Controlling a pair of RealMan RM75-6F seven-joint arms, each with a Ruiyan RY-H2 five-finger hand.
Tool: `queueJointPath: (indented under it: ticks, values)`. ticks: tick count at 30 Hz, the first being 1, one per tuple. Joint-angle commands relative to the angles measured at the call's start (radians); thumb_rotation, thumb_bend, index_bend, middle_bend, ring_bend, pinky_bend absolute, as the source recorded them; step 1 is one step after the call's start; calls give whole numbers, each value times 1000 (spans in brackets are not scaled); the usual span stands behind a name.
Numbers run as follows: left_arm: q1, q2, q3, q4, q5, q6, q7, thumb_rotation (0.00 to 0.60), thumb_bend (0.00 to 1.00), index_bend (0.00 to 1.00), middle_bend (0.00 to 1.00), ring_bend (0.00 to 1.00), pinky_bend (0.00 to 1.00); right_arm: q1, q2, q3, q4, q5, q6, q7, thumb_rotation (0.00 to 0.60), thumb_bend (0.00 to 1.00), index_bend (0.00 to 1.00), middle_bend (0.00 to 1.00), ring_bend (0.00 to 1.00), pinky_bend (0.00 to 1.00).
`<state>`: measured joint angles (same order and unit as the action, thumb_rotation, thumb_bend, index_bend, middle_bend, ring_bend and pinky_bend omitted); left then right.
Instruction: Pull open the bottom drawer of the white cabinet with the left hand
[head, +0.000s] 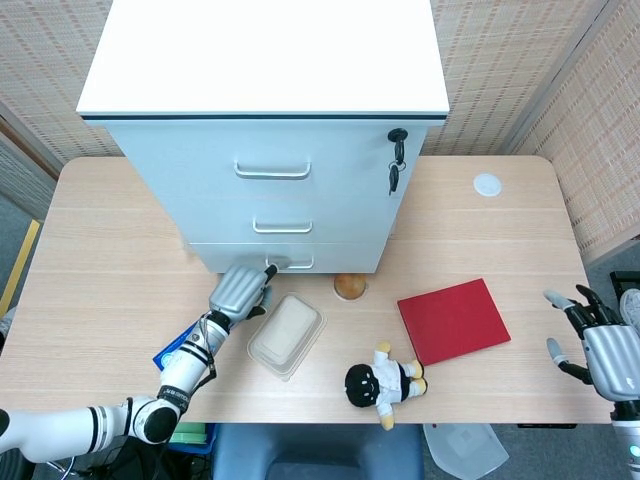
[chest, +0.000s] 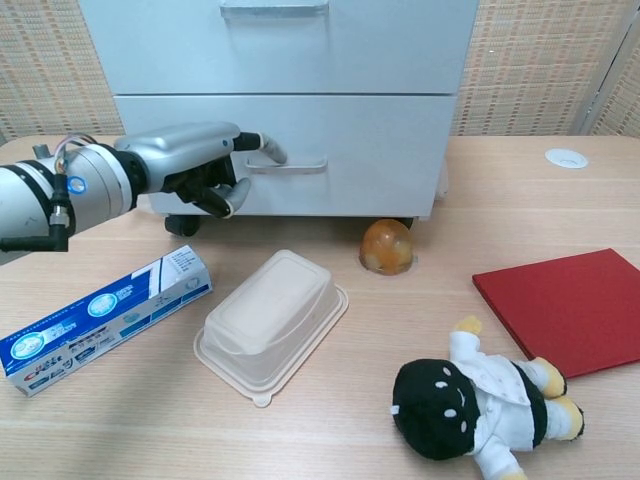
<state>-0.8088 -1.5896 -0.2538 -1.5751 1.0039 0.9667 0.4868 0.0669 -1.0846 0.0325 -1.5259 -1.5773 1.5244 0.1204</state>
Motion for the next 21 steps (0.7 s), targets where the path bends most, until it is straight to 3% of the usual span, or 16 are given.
queueJointPath:
  ticks: [1, 10, 21]
  values:
    - [-8, -5, 0, 7, -11, -2, 2, 600, 665, 165, 935, 1000, 1000, -1, -1, 0, 3, 1, 0, 2, 600, 352, 191, 301, 179, 265]
    - [-30, -16, 7, 22, -30, 5, 9, 600, 664, 211, 935, 1000, 1000, -4, -2, -1, 9, 2, 0, 9, 600, 353, 191, 301, 179, 265]
    - [-26, 9, 41, -40, -10, 42, 31, 600, 664, 223, 935, 1000, 1000, -3, -8, -1, 19, 2, -4, 13, 600, 353, 191, 301, 180, 264]
